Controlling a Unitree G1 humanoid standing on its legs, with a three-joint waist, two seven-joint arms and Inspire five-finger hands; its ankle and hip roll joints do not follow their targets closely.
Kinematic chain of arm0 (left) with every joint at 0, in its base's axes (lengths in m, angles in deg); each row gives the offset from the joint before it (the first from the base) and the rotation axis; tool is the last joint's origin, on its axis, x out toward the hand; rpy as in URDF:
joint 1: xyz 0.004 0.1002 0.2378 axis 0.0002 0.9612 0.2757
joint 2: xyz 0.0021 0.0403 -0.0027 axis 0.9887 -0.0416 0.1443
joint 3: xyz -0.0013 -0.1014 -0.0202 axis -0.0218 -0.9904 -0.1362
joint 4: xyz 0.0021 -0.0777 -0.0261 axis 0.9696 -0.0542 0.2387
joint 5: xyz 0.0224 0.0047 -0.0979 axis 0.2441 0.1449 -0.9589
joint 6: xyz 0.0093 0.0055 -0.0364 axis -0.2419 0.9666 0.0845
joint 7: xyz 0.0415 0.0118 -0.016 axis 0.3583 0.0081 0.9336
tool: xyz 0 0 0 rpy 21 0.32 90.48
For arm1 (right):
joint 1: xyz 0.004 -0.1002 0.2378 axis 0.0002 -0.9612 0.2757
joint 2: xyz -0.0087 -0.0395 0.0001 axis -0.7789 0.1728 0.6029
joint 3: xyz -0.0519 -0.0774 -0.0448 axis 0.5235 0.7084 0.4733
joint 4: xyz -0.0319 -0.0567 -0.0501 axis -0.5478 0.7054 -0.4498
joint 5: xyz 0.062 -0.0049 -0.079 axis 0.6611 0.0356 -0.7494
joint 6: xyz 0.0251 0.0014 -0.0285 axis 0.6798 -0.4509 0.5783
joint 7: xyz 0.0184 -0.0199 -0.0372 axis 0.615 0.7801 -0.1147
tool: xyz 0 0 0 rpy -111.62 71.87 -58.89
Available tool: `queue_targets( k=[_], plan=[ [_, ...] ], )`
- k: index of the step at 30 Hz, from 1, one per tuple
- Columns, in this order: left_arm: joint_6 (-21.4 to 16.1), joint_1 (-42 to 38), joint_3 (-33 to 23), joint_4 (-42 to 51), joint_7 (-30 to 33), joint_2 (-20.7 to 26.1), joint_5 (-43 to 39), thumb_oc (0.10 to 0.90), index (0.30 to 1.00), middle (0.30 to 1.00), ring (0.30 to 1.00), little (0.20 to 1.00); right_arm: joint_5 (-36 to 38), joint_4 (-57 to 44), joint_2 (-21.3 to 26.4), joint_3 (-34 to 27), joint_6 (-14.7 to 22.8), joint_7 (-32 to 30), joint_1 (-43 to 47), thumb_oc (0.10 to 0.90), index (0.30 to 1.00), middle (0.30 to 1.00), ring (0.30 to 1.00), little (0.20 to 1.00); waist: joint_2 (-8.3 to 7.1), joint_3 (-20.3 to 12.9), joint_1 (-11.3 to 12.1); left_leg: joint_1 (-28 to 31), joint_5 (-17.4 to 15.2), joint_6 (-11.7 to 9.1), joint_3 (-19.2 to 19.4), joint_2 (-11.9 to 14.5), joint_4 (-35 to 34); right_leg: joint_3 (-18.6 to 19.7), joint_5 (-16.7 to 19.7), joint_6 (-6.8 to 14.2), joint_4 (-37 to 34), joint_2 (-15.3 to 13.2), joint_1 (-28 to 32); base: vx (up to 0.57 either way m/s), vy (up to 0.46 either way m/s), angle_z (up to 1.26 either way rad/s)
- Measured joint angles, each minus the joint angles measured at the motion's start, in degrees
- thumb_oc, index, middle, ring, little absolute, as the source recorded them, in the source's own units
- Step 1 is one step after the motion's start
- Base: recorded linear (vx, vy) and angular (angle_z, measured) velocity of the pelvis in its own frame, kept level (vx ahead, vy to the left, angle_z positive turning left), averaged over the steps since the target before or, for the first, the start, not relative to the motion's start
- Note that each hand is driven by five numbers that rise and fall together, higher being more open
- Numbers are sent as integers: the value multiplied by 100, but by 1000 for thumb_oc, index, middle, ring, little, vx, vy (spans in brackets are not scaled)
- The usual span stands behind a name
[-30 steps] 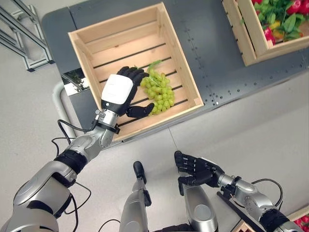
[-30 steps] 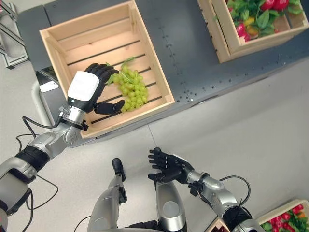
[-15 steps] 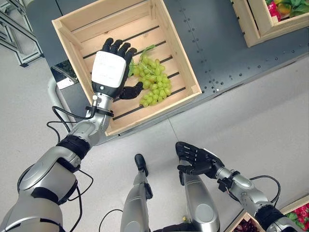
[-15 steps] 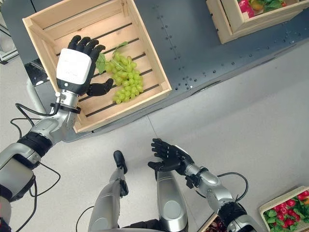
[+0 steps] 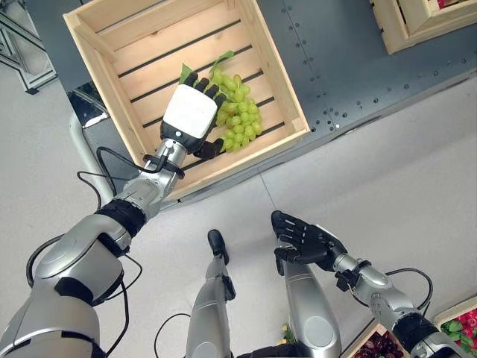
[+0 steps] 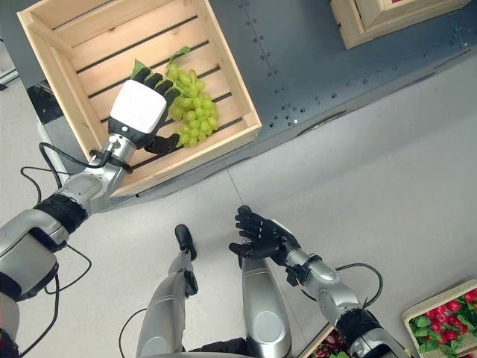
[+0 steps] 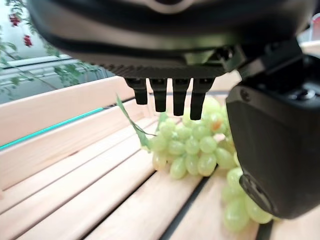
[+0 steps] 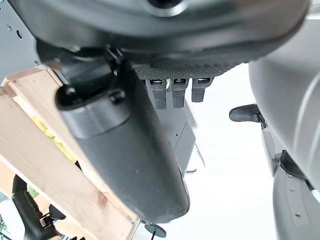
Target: Pick up the fruits from the basket on one side to the basket on the other side
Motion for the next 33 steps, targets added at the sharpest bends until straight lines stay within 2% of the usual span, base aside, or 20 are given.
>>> queue_targets(
  k=[7, 10, 15, 20, 25, 30, 33],
  plan=[
    [56, -562, 345, -276, -515, -25, 212, 800, 900, 900, 900, 900, 56, -20, 3, -16, 24, -73, 9, 800, 900, 900, 900, 900, -5, -1, -124, -138, -25, 23, 72, -16, 118, 56, -59, -3, 182, -17, -197, 20, 10, -2],
    [168, -633, 364, -293, -524, -35, 330, 800, 900, 900, 900, 900, 200, -49, 4, -10, 33, -75, 13, 800, 900, 900, 900, 900, -9, -1, -144, -203, -26, 23, 89, -9, 147, 80, -63, -10, 224, -6, -285, 4, -4, -2],
    [379, -663, 357, -451, -179, -73, 337, 800, 900, 900, 900, 900, 201, -68, 3, 12, 112, -74, 12, 800, 900, 900, 900, 900, -32, 3, -208, -306, -48, 20, 107, -6, 222, 149, -63, -11, 288, 14, -406, 7, -19, -4],
    [438, -665, 318, -513, 112, -129, 436, 800, 900, 900, 900, 900, 207, -78, -1, 23, 153, -74, 8, 800, 900, 900, 900, 900, -96, 0, -269, -407, -103, 26, 105, 2, 342, 148, -56, -6, 286, 19, -447, 1, -11, 1],
    [725, -665, 274, -595, 524, -185, 412, 800, 900, 900, 900, 900, 223, -131, -53, 59, 158, -75, 7, 800, 900, 900, 900, 900, -175, 7, -263, -450, -129, 12, 97, 5, 382, 145, -63, -15, 342, 22, -496, 2, -20, 0],
    [819, -636, 109, -598, 578, -223, 351, 800, 900, 900, 900, 900, 253, -187, -85, 57, 245, -112, 7, 800, 900, 900, 900, 900, -194, 4, -237, -477, -145, 7, 73, 9, 443, 133, -65, -18, 361, 23, -495, 3, -4, 1],
    [1048, -614, 43, -499, 461, -188, 346, 800, 900, 900, 900, 900, 254, -193, -107, 54, 266, -119, -11, 800, 900, 900, 900, 900, -194, 4, -195, -488, -145, 7, 69, 13, 464, 125, -64, -17, 356, 20, -495, 0, 0, 0]
  ],
)
